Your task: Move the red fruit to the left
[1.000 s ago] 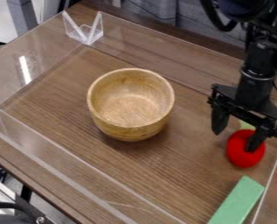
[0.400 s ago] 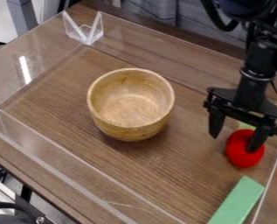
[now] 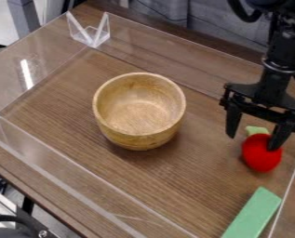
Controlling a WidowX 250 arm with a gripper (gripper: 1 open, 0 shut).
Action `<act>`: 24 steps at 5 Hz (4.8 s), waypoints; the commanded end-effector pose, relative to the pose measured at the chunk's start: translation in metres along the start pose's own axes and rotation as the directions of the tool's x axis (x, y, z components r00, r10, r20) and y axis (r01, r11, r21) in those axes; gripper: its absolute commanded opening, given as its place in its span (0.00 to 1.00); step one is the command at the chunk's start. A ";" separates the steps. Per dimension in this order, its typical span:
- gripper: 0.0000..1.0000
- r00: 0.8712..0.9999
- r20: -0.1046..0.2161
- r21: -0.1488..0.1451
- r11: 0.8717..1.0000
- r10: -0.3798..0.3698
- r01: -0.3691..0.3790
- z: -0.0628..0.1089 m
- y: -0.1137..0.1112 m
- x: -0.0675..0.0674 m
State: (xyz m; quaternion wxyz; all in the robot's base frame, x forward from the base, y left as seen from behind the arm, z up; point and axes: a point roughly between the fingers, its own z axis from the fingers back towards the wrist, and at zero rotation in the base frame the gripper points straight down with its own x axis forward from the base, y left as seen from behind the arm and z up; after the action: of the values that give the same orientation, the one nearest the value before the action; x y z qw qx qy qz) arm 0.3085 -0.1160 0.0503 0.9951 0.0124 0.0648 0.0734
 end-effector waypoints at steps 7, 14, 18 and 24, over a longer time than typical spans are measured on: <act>0.00 0.998 0.057 -0.073 0.997 0.019 -0.015 0.050 0.060 0.033; 0.00 0.995 0.102 -0.134 0.990 -0.019 0.033 0.041 0.068 0.050; 0.00 0.991 0.119 -0.138 0.987 -0.069 0.085 0.065 0.078 0.062; 0.00 0.986 0.151 -0.155 0.984 -0.066 0.089 0.092 0.110 0.050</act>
State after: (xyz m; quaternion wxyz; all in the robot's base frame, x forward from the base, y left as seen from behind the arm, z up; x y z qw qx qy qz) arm 0.3478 -0.0030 0.1072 0.9964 -0.0656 0.0365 0.0396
